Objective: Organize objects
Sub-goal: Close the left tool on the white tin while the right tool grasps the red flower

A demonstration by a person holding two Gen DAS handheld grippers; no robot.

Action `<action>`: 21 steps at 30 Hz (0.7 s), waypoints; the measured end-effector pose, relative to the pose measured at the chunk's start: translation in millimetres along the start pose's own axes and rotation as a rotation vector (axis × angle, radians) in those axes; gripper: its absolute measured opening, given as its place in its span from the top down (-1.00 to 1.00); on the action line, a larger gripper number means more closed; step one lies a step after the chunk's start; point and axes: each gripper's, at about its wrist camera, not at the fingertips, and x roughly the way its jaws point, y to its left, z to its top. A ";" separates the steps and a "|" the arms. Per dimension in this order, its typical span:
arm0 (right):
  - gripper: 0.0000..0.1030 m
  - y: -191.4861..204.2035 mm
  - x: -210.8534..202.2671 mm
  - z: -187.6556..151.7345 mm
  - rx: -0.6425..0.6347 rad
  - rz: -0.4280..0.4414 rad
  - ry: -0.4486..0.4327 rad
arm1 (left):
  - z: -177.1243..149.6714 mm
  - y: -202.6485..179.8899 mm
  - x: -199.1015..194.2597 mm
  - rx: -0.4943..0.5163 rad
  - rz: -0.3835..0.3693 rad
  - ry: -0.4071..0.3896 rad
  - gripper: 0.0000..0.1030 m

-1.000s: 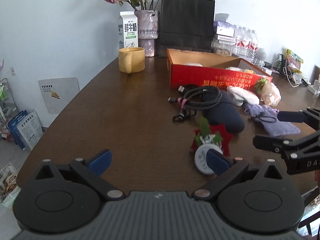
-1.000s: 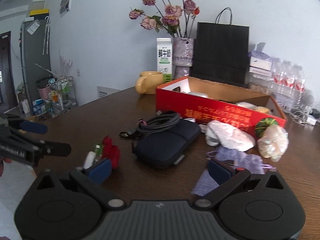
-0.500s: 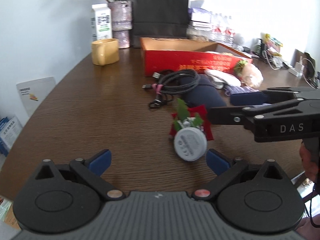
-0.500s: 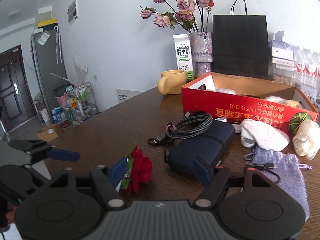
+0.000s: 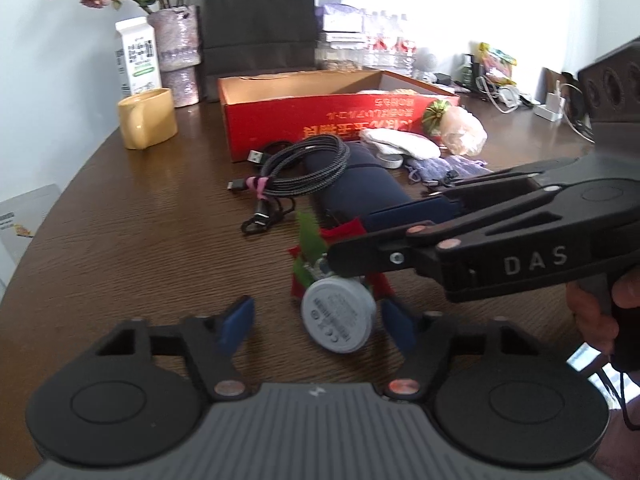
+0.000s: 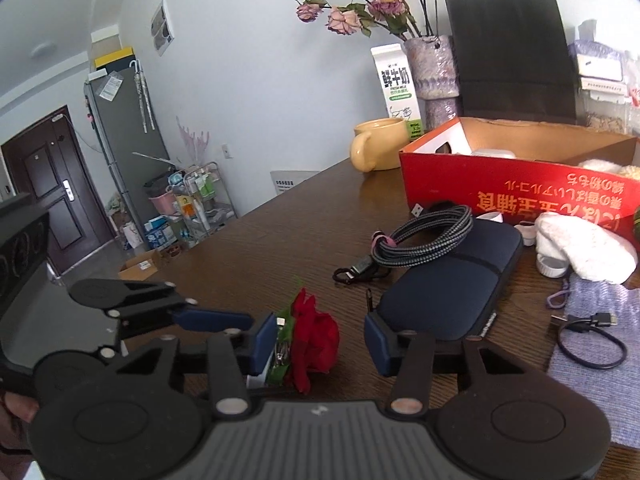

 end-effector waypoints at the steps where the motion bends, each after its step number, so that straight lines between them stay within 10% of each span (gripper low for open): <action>1: 0.18 -1.0 2.1 0.2 0.004 0.008 0.003 | 0.3 0.3 0.9 0.005 -0.017 0.001 -0.02; 7: 0.64 -3.2 6.3 2.5 0.020 0.065 0.014 | -1.6 -4.5 0.9 0.049 -0.035 -0.008 0.23; 21: 0.87 10.3 0.3 -5.6 -0.085 0.030 -0.011 | -8.2 -5.8 -9.9 0.063 -0.005 -0.027 0.25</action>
